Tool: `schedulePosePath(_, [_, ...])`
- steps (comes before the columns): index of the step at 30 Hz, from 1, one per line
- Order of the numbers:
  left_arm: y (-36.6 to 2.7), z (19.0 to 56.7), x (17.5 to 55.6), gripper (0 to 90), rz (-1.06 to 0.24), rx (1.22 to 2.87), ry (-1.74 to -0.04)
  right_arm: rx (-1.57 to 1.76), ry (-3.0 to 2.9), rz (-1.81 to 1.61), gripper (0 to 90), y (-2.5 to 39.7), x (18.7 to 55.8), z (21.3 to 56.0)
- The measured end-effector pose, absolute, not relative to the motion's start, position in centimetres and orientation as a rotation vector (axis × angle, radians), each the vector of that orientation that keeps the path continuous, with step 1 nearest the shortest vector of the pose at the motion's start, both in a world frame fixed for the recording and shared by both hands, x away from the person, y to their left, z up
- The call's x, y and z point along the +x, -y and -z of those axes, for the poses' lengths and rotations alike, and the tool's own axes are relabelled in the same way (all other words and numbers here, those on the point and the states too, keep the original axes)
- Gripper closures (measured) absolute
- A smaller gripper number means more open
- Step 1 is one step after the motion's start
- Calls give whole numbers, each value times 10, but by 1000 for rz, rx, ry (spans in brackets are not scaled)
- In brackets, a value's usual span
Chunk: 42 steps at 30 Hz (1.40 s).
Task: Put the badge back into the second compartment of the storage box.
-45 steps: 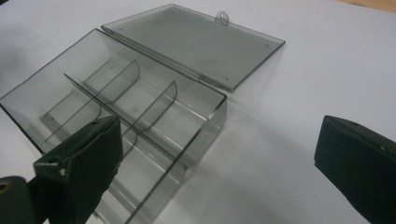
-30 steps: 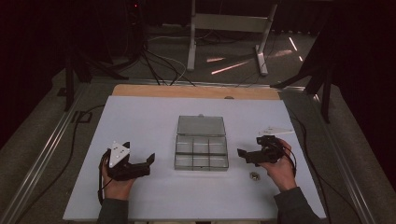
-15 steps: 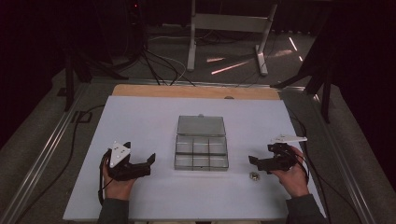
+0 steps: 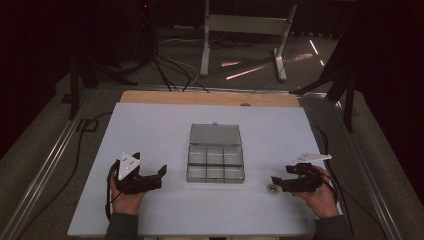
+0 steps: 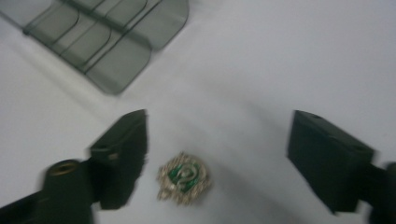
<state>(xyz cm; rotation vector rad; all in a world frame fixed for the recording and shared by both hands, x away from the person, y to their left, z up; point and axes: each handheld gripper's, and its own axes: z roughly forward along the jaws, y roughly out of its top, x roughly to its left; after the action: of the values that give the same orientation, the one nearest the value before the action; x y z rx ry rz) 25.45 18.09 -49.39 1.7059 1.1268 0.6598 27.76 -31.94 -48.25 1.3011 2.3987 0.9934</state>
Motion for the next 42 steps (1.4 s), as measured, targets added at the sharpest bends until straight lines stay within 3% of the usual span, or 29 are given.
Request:
schedulePosePath(10, [-181,494,255,7,-660,1705,-1129,1226,-2547,-940,488,310,268,497])
schedulePosePath(32, [-180,494,254,7,-661,1708,-1126,1206,-2600,-802,565,303,269,510])
schedulePosePath(42, [-178,495,255,7,-658,1714,-1125,1288,-2531,-888,734,320,271,501])
